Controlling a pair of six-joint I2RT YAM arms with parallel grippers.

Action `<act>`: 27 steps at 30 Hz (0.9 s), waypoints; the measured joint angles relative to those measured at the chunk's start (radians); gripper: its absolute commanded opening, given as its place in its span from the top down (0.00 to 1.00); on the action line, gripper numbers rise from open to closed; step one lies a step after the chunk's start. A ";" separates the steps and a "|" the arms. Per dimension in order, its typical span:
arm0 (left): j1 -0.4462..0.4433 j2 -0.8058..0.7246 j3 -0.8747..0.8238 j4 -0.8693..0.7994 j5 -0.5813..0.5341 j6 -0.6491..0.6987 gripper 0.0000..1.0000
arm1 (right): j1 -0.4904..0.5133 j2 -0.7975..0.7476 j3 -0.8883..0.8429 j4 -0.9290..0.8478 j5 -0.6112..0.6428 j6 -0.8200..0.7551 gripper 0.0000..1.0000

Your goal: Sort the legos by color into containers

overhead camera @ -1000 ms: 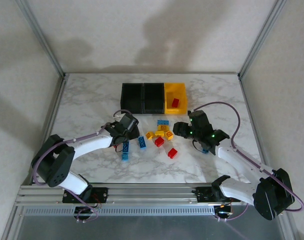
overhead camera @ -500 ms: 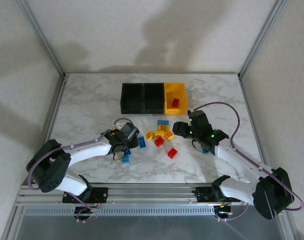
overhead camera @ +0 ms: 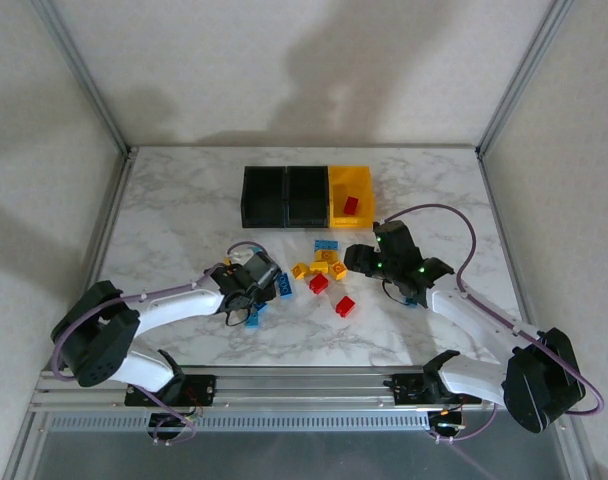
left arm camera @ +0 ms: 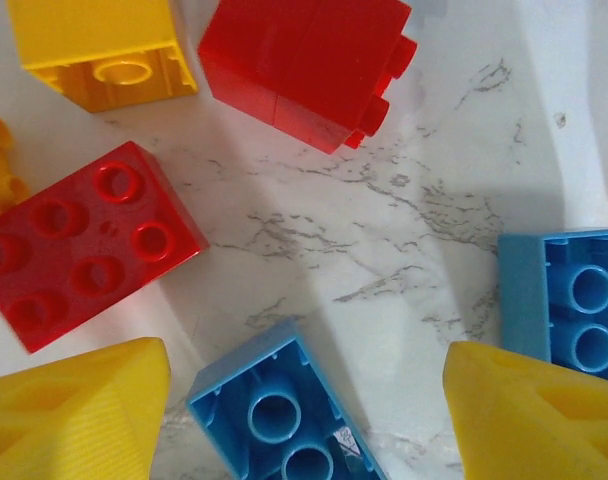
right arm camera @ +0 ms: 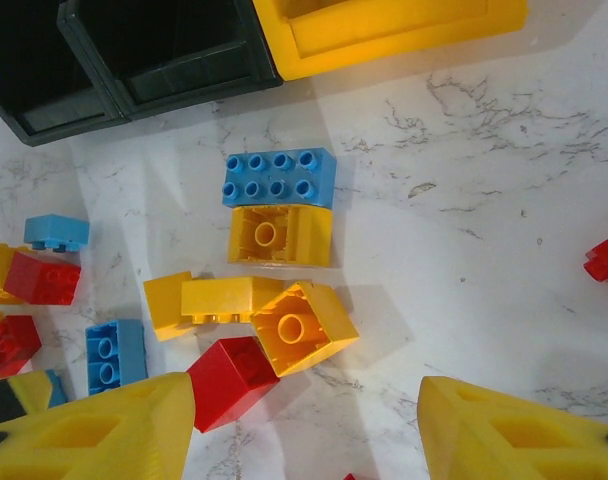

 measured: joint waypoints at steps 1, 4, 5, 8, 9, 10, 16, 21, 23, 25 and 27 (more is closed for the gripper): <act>-0.002 -0.013 0.000 -0.004 -0.006 -0.006 0.26 | 0.000 0.000 0.000 0.000 0.000 0.000 0.39; -0.010 -0.046 0.000 -0.014 -0.010 -0.029 0.25 | 0.000 0.000 0.000 0.000 0.000 0.000 0.39; -0.014 -0.052 0.000 -0.017 -0.010 -0.038 0.24 | 0.000 0.000 0.000 0.000 0.000 0.000 0.39; -0.037 -0.069 -0.018 -0.014 -0.005 -0.070 0.22 | 0.000 0.000 0.000 0.000 0.000 0.000 0.39; -0.047 -0.075 -0.031 -0.011 -0.002 -0.084 0.21 | 0.000 0.000 0.000 0.000 0.000 0.000 0.39; -0.053 -0.077 -0.044 -0.008 -0.001 -0.094 0.21 | 0.000 0.000 0.000 0.000 0.000 0.000 0.39; -0.063 -0.062 -0.073 0.003 0.000 -0.138 0.22 | 0.000 0.000 0.000 0.000 0.001 0.000 0.39; -0.063 0.007 -0.071 0.035 -0.006 -0.147 0.33 | 0.002 -0.006 0.000 0.000 0.004 0.000 0.40; -0.063 0.035 -0.063 0.037 -0.008 -0.145 0.42 | 0.004 -0.010 0.000 -0.001 0.005 0.000 0.40; -0.063 0.042 -0.057 0.034 -0.012 -0.146 0.47 | 0.004 -0.016 0.000 -0.001 0.008 0.000 0.40; -0.064 0.042 -0.047 0.034 -0.014 -0.144 0.55 | 0.005 -0.023 0.000 -0.001 0.011 0.000 0.40</act>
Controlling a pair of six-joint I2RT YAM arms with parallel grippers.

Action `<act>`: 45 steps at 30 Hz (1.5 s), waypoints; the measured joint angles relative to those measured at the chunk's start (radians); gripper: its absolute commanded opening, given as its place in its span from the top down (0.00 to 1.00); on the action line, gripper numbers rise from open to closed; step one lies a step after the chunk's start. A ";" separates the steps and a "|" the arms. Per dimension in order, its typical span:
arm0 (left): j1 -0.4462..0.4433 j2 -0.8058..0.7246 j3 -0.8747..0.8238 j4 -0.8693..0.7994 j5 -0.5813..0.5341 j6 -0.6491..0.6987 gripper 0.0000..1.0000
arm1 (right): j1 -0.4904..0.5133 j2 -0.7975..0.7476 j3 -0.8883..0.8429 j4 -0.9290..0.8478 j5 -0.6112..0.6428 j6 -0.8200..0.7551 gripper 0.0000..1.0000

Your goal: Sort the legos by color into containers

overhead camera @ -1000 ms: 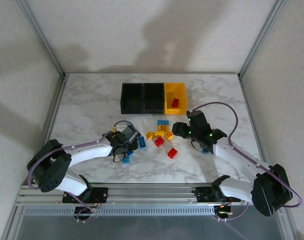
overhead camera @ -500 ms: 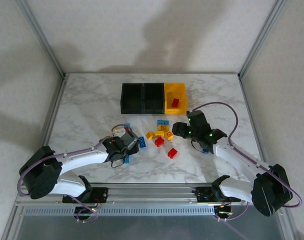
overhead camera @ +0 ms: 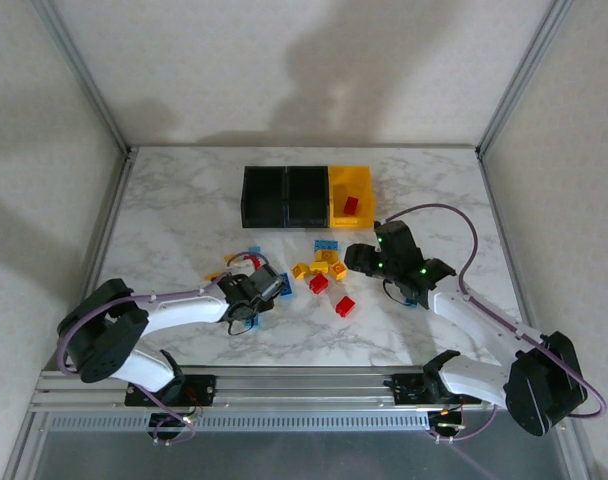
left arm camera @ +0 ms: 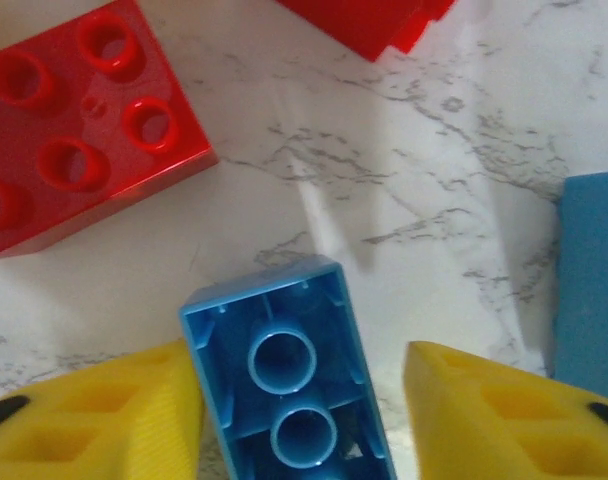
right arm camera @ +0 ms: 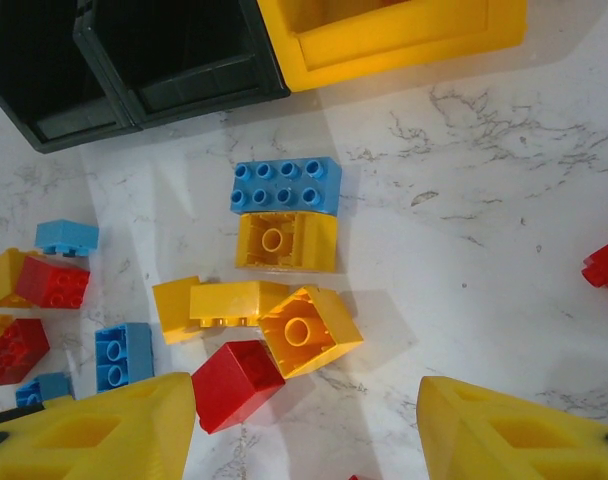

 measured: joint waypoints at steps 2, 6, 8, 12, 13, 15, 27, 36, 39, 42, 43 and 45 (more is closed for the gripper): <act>0.000 -0.002 0.012 -0.005 -0.008 0.005 0.58 | 0.000 -0.006 0.000 0.000 0.000 0.000 0.40; 0.000 -0.028 0.042 -0.027 -0.029 0.023 0.65 | 0.000 -0.010 0.000 0.000 -0.002 0.000 0.40; 0.000 -0.043 0.062 -0.036 -0.045 0.038 0.67 | 0.000 -0.010 0.000 0.000 -0.008 0.000 0.40; 0.000 -0.049 0.095 -0.042 -0.053 0.066 0.76 | 0.002 -0.013 -0.003 0.000 -0.030 -0.001 0.40; 0.000 -0.049 0.100 -0.042 -0.053 0.073 0.77 | 0.004 -0.015 -0.006 0.000 -0.032 -0.001 0.40; 0.000 -0.048 0.105 -0.043 -0.053 0.083 0.77 | 0.006 -0.023 -0.012 0.000 -0.035 0.000 0.40; 0.021 0.002 0.299 -0.087 -0.071 0.164 0.76 | 0.012 -0.065 -0.047 0.053 -0.162 -0.009 0.40; 0.104 0.195 0.584 -0.085 -0.070 0.274 0.76 | 0.015 -0.092 -0.074 0.126 -0.209 0.002 0.39; 0.128 0.280 0.692 -0.085 -0.067 0.306 0.77 | 0.015 -0.099 -0.074 0.142 -0.193 0.008 0.39; 0.151 0.376 0.814 -0.087 -0.062 0.335 0.77 | 0.015 -0.099 -0.074 0.153 -0.174 0.012 0.39; 0.159 0.411 0.858 -0.089 -0.060 0.346 0.76 | 0.015 -0.099 -0.074 0.154 -0.164 0.012 0.39; 0.169 0.463 0.925 -0.092 -0.052 0.360 0.69 | 0.015 -0.099 -0.074 0.157 -0.154 0.014 0.38</act>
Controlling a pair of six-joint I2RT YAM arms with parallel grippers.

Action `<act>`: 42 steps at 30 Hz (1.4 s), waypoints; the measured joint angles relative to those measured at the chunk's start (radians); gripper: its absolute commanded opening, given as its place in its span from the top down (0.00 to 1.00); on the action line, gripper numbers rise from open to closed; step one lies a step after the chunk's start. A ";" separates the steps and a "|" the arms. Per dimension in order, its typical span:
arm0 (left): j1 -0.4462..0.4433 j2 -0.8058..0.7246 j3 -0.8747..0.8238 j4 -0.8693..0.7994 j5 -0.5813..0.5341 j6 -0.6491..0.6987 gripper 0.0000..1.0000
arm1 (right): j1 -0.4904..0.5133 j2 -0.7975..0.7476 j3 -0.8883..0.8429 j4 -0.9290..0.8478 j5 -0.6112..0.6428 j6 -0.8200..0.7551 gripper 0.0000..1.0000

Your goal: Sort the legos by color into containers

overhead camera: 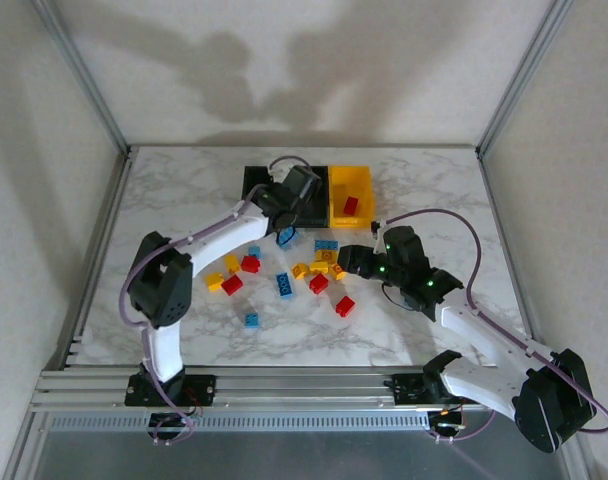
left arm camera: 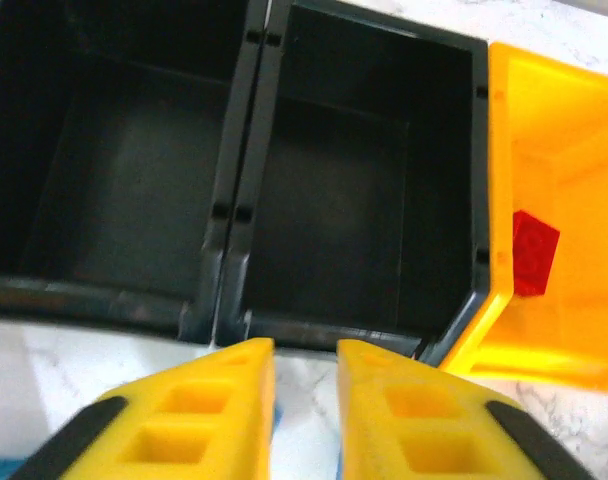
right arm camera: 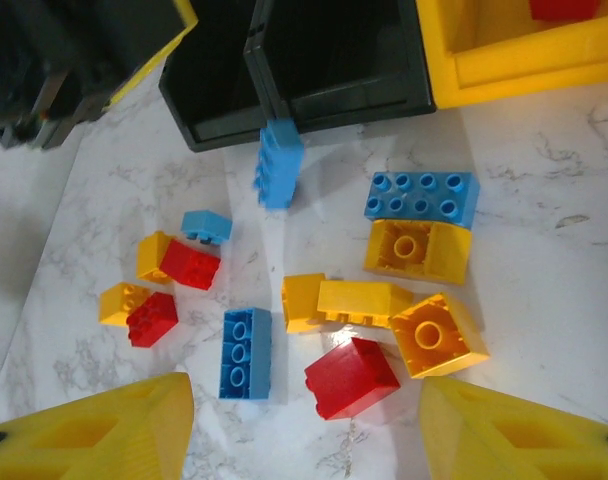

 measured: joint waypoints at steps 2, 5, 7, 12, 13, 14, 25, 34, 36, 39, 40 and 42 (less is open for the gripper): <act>0.008 0.044 0.058 -0.011 0.010 0.016 0.63 | 0.000 0.000 0.000 0.000 0.011 0.001 0.38; 0.010 0.078 0.101 -0.021 0.020 0.029 0.55 | 0.000 0.000 0.000 0.000 0.025 0.001 0.37; 0.008 0.076 0.097 -0.027 0.027 0.037 0.49 | 0.000 0.000 0.000 -0.001 0.032 0.000 0.37; 0.007 -0.025 -0.080 -0.013 0.054 0.039 0.30 | 0.000 0.008 0.000 -0.005 0.048 -0.003 0.32; 0.007 -0.056 -0.128 -0.016 0.059 0.034 0.26 | 0.000 0.013 0.000 -0.008 0.051 -0.004 0.31; 0.007 -0.080 -0.167 -0.014 0.062 0.024 0.24 | 0.000 0.017 0.000 -0.009 0.051 -0.006 0.31; -0.031 -0.122 -0.356 0.029 0.111 -0.072 0.16 | 0.000 0.026 0.000 -0.017 0.069 -0.008 0.31; -0.070 -0.036 -0.356 0.058 0.108 -0.136 0.15 | 0.000 0.000 0.000 -0.027 0.077 -0.011 0.31; -0.070 -0.023 -0.356 0.057 0.091 -0.145 0.14 | 0.000 0.000 0.000 -0.027 0.077 -0.011 0.31; -0.070 -0.014 -0.355 0.055 0.067 -0.153 0.14 | 0.000 -0.003 0.000 -0.029 0.077 -0.011 0.31; -0.070 -0.010 -0.351 0.053 0.060 -0.156 0.15 | 0.000 -0.006 0.000 -0.030 0.077 -0.011 0.31; -0.070 0.007 -0.340 0.054 0.056 -0.159 0.19 | -0.001 -0.012 0.000 -0.030 0.077 -0.011 0.31</act>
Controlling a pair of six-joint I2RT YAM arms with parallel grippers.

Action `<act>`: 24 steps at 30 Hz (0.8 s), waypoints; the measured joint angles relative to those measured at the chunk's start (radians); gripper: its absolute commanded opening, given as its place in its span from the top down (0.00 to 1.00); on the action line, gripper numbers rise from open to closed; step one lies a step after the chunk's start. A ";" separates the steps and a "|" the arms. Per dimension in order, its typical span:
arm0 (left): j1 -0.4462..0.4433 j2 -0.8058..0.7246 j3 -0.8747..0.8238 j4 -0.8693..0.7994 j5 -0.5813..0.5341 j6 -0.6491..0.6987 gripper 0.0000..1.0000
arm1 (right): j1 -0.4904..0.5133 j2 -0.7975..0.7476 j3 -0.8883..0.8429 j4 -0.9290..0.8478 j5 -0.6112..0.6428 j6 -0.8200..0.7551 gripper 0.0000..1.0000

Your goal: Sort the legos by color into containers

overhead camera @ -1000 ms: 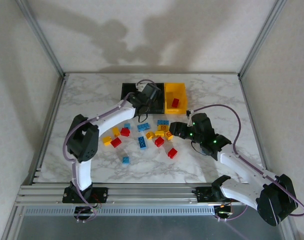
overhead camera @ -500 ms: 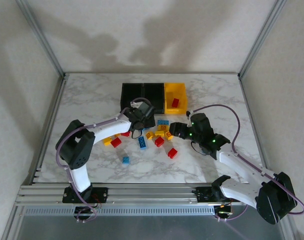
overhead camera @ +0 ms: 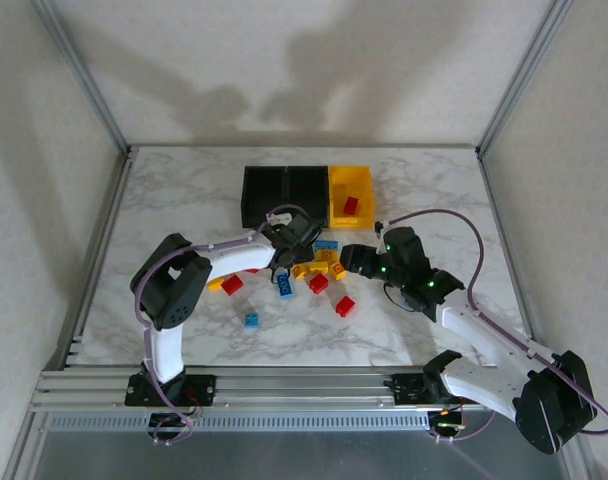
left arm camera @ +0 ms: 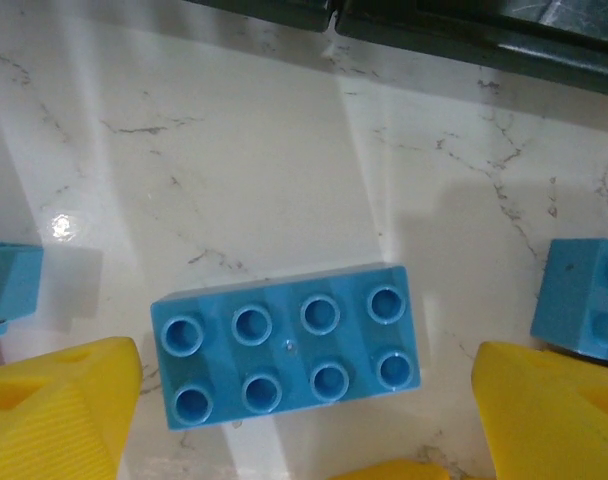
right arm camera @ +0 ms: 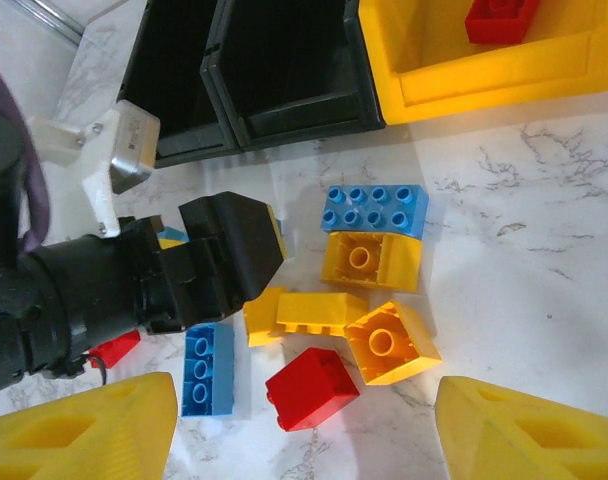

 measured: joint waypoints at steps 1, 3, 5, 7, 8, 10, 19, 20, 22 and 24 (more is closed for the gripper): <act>-0.001 0.010 0.005 0.002 0.000 -0.002 0.23 | 0.000 -0.001 0.000 0.000 0.000 0.000 0.31; -0.001 0.029 0.013 0.005 -0.002 -0.005 0.29 | 0.000 -0.002 0.000 0.000 0.000 0.000 0.31; -0.001 0.045 0.018 0.006 -0.005 -0.006 0.39 | 0.000 -0.002 -0.002 0.000 0.000 0.000 0.31; -0.001 0.046 0.028 0.007 -0.011 -0.005 0.48 | -0.002 -0.003 -0.005 -0.001 0.000 0.000 0.31; -0.001 0.046 0.031 0.009 -0.013 -0.003 0.51 | -0.002 -0.003 -0.007 -0.001 0.000 0.000 0.31; -0.001 0.046 0.033 0.007 -0.016 -0.002 0.56 | -0.002 -0.005 -0.010 -0.004 0.000 0.000 0.31; 0.000 0.010 0.076 -0.053 -0.030 0.042 0.55 | -0.004 -0.025 -0.013 -0.015 0.000 0.000 0.31; 0.002 0.001 0.100 -0.062 -0.033 0.051 0.55 | -0.005 -0.026 -0.014 -0.015 0.000 0.000 0.31; 0.004 -0.007 0.161 -0.079 -0.041 0.071 0.55 | -0.005 -0.027 -0.014 -0.015 0.000 0.001 0.31; 0.009 -0.006 0.230 -0.085 -0.046 0.092 0.55 | -0.006 -0.027 -0.014 -0.014 0.000 0.001 0.31</act>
